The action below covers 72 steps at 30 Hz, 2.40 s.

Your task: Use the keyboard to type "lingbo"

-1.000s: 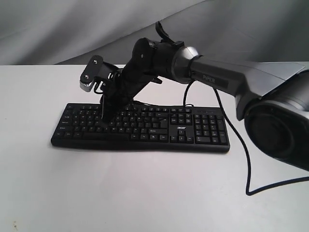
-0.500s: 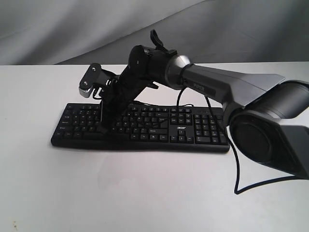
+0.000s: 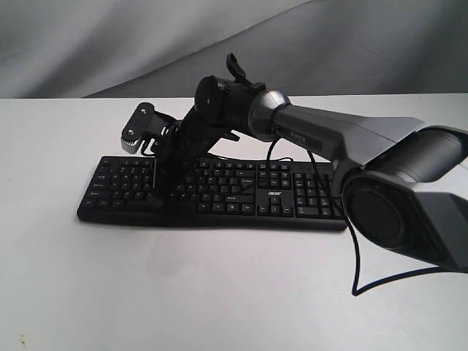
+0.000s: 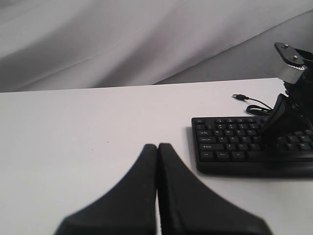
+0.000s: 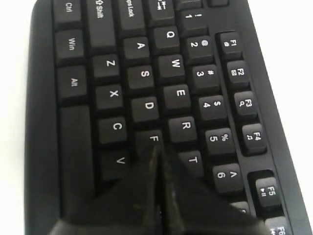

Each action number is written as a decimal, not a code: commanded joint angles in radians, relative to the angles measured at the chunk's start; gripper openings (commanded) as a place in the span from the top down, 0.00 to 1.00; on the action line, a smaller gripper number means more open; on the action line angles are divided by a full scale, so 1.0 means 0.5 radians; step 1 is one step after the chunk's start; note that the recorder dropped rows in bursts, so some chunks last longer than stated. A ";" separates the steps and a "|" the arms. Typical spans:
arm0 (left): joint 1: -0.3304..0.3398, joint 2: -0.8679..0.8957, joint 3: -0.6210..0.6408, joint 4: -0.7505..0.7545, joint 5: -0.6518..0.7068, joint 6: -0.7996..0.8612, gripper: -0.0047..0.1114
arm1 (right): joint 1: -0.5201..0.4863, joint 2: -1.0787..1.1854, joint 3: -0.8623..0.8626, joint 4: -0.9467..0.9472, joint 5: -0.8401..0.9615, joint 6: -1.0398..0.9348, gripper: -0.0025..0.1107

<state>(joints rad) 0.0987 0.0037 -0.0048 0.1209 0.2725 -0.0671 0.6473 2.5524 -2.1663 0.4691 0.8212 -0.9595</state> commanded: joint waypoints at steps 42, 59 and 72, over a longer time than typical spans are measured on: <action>0.002 -0.007 0.010 -0.008 -0.014 -0.004 0.96 | 0.041 -0.045 -0.009 -0.073 0.239 0.058 0.98; 0.002 -0.007 0.010 -0.008 -0.014 -0.004 0.96 | 0.029 -0.039 -0.009 -0.125 0.208 0.062 0.98; 0.002 -0.007 0.010 -0.008 -0.014 -0.004 0.96 | 0.025 -0.039 -0.009 -0.153 0.147 0.057 0.98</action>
<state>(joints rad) 0.0987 0.0037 -0.0048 0.1209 0.2725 -0.0671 0.6673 2.5377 -2.1708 0.4037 0.9018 -0.9283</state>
